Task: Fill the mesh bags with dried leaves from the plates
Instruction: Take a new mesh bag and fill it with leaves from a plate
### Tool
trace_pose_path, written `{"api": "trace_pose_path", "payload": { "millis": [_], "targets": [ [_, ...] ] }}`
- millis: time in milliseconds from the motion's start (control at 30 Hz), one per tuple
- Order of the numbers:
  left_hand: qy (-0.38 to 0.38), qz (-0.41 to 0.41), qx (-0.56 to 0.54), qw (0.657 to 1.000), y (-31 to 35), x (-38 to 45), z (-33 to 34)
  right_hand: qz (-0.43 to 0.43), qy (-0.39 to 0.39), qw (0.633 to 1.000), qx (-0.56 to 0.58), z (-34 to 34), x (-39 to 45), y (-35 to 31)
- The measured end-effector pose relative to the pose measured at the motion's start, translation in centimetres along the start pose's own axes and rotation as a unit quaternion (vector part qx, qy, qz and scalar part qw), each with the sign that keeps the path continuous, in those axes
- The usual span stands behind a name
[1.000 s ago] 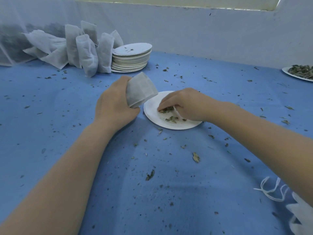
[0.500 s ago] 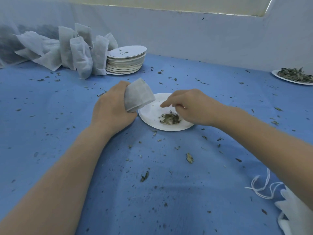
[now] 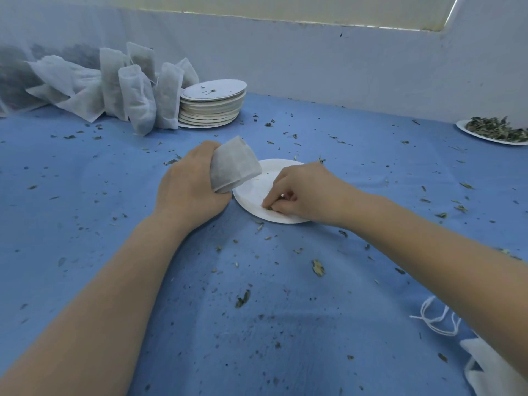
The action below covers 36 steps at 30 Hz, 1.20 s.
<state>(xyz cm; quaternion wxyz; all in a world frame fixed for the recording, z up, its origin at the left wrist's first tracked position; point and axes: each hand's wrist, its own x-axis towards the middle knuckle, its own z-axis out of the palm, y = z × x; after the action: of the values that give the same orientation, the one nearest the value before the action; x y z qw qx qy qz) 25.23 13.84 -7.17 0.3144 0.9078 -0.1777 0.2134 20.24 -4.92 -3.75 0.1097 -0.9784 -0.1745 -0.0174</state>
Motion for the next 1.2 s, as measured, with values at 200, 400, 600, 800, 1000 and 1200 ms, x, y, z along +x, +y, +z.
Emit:
{"api": "trace_pose_path", "payload": {
  "millis": [200,400,600,800,1000,1200],
  "targets": [
    [-0.011,0.0,0.0,1.0,0.0,-0.1,0.1,0.051,0.034,0.997,0.037,-0.3,0.4,-0.3],
    [-0.016,0.012,-0.002,1.0,0.2,-0.1,0.0,0.053,0.151,0.964,0.212,-3.6,0.6,0.1],
    [-0.004,0.014,-0.031,0.999,0.3,-0.2,0.5,-0.029,0.11,0.985,0.131,-3.5,3.1,-2.1],
    [0.033,-0.018,-0.098,0.995,0.1,0.1,0.4,-0.062,0.098,0.961,0.252,-3.9,2.9,-2.2],
    [0.018,-0.057,-0.133,0.989,-0.5,0.1,0.6,0.07,0.128,0.97,0.196,-2.1,0.7,0.0],
    [-0.002,-0.096,-0.133,0.986,-0.6,0.1,0.5,0.268,-0.01,0.962,0.054,1.2,-0.7,1.1]
  ]
}}
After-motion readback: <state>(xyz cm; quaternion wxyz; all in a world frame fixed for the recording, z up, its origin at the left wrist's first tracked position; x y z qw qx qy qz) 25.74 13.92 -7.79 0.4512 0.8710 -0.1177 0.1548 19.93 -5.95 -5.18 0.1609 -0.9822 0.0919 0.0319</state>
